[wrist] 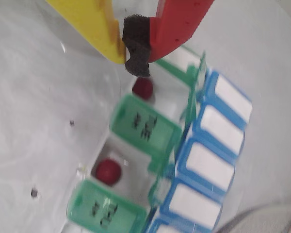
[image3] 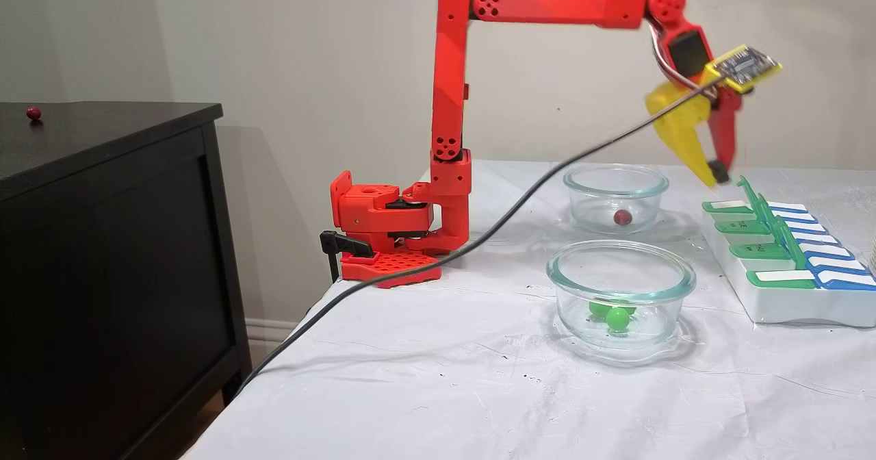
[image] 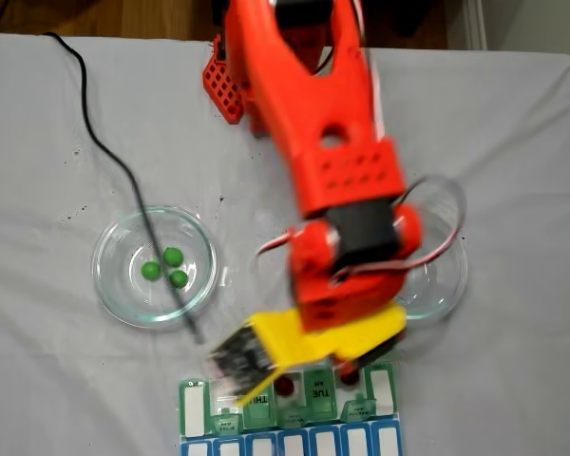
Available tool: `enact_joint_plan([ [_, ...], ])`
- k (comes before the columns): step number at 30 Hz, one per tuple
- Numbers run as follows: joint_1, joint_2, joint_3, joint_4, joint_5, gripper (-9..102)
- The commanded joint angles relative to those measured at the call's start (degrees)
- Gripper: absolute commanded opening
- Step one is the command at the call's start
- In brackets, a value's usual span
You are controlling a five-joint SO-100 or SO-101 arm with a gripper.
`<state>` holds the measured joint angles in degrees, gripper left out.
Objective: Sort medicines into box.
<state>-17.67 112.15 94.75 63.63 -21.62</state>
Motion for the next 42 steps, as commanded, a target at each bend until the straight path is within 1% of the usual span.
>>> enact_joint_plan([
  [1,-8.3,10.2,-0.1,3.3,-0.3,0],
  [7,-11.6,8.1,3.2,7.7,1.6,1],
  [10,-11.8,5.4,4.8,8.4,0.0,1],
  [13,-11.3,2.4,6.4,7.1,-2.8,2],
  [18,-10.9,-0.4,7.9,7.0,-3.6,17],
  [19,-10.9,-0.4,8.3,7.0,-3.4,18],
  [26,-10.8,-2.7,9.6,5.0,-1.1,21],
  [33,-8.9,-7.6,8.9,-0.3,-1.9,22],
  [42,-8.8,-9.8,8.9,-1.3,-1.8,22],
])
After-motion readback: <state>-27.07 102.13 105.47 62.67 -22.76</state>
